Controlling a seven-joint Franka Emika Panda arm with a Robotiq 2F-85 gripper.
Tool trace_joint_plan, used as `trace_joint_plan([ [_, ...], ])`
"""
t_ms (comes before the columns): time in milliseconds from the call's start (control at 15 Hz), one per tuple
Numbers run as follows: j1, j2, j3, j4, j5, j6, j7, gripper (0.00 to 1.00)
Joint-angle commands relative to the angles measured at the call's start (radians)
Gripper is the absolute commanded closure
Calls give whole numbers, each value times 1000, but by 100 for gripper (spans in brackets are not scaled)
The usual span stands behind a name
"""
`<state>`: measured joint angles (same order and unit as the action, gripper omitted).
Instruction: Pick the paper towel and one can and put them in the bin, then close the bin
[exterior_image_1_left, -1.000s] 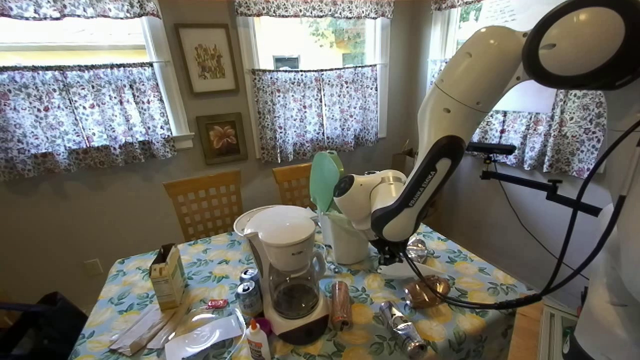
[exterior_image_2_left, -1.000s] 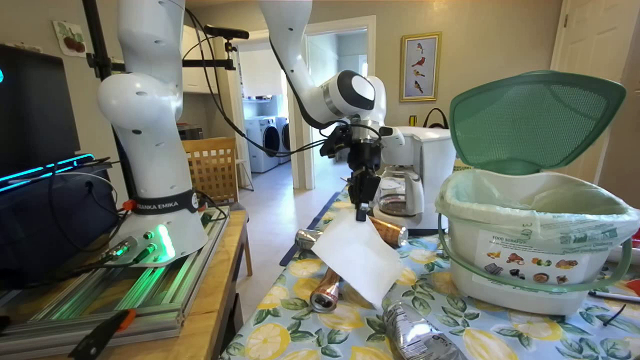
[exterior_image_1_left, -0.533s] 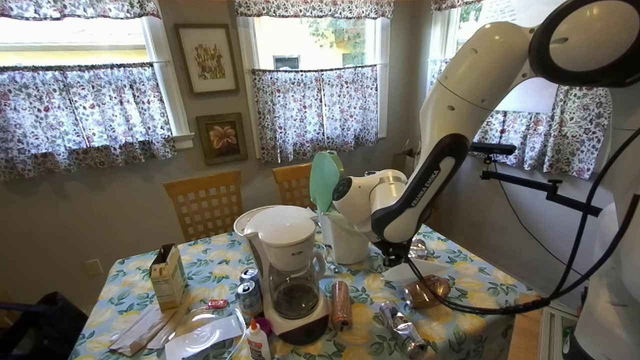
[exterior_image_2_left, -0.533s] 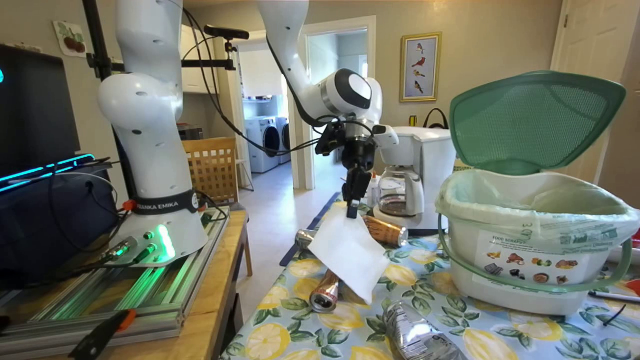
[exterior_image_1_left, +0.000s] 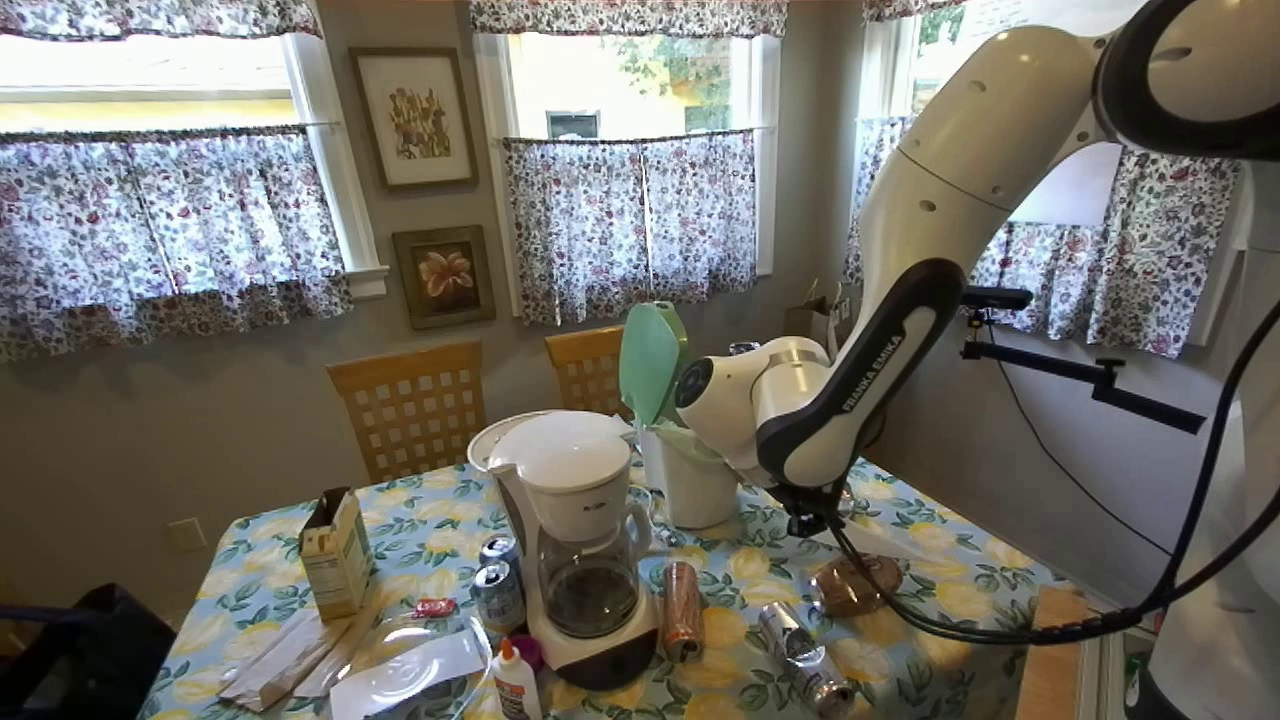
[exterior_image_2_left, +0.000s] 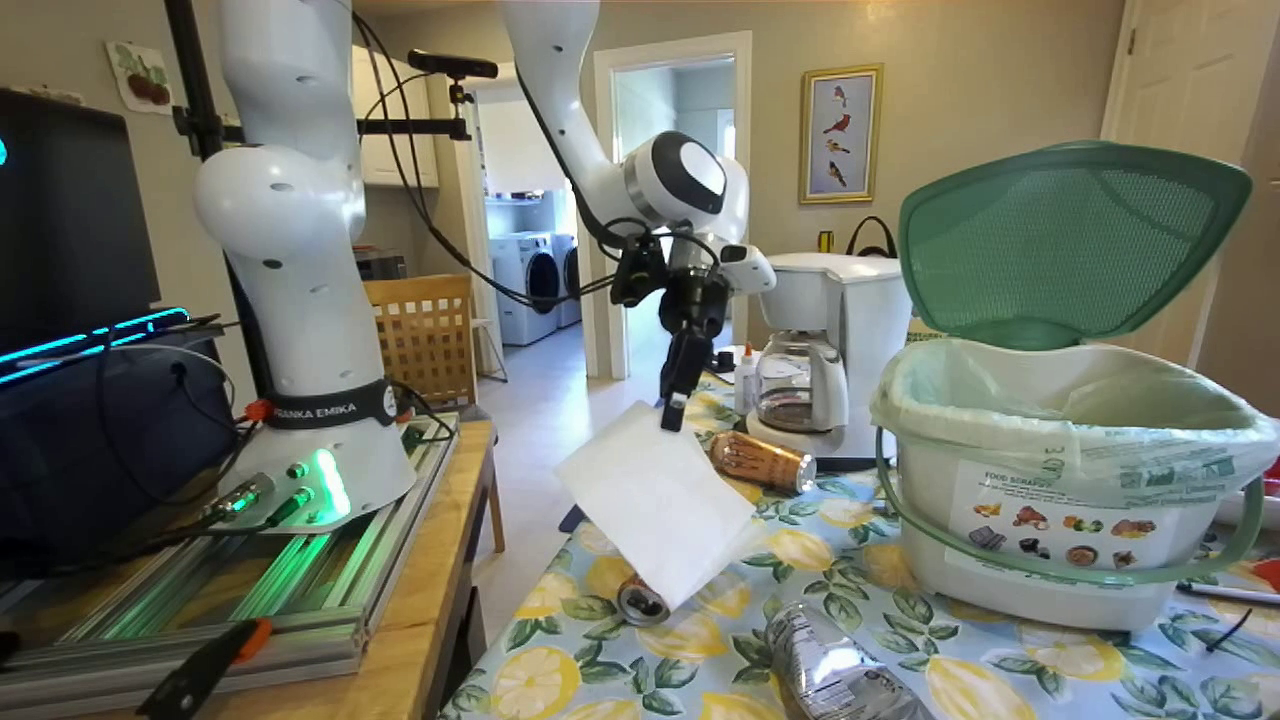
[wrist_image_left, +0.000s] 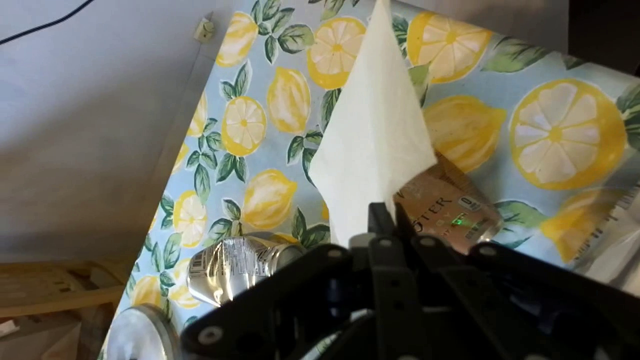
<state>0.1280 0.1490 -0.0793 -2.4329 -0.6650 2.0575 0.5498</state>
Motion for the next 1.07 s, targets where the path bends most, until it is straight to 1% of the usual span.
trace_joint_plan([
  [0, -31, 2, 22, -2, 7, -18, 17, 100],
  [467, -52, 45, 20, 28, -1, -2, 8, 100],
  [1000, -35, 99, 30, 73, -36, -9, -2, 100],
])
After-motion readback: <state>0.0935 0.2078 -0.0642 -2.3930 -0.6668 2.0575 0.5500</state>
